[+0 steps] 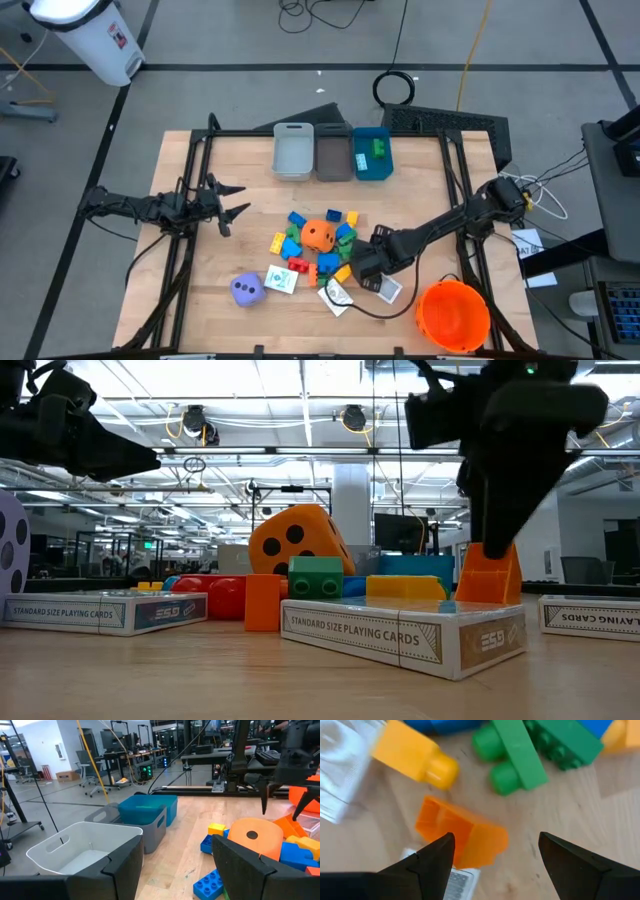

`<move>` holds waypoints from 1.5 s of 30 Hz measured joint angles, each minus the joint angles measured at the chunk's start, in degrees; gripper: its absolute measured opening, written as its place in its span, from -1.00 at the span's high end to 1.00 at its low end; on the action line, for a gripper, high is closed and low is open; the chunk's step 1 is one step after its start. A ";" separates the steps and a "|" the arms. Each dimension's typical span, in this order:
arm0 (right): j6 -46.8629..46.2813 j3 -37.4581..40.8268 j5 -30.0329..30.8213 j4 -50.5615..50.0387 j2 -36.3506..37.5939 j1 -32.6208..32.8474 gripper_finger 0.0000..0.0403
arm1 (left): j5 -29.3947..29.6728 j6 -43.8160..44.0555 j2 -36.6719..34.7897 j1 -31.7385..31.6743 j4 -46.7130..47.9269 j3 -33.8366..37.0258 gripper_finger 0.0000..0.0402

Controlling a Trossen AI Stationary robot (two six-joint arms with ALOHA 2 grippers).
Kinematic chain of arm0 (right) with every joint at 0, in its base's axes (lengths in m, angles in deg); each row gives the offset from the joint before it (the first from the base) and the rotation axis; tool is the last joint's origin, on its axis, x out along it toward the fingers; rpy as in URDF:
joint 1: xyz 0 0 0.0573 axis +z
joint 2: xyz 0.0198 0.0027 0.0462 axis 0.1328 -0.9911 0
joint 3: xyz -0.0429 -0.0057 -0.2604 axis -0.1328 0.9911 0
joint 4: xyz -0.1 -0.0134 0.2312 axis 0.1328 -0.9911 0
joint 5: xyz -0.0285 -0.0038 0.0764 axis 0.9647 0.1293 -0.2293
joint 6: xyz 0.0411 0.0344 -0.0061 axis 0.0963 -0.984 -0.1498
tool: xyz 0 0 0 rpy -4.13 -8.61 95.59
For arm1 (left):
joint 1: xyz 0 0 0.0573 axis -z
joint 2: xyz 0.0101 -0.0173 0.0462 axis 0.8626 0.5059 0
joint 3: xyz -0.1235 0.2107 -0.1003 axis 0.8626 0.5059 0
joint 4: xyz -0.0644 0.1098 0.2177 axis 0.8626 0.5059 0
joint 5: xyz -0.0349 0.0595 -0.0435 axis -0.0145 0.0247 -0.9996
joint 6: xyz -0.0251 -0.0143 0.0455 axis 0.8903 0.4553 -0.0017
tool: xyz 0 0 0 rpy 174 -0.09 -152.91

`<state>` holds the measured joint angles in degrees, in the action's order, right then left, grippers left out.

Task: Pick & Place Toys
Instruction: Put the orange game piece into the blue bin

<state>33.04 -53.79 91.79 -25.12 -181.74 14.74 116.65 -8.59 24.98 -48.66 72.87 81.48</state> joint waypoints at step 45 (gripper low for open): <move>13.55 3.30 22.73 2.67 25.69 -11.51 0.97 | 0.00 0.00 0.02 0.00 0.00 0.00 -0.20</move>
<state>46.59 -50.49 114.51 -22.45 -156.05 3.24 116.65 -8.59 25.00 -48.65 72.86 81.48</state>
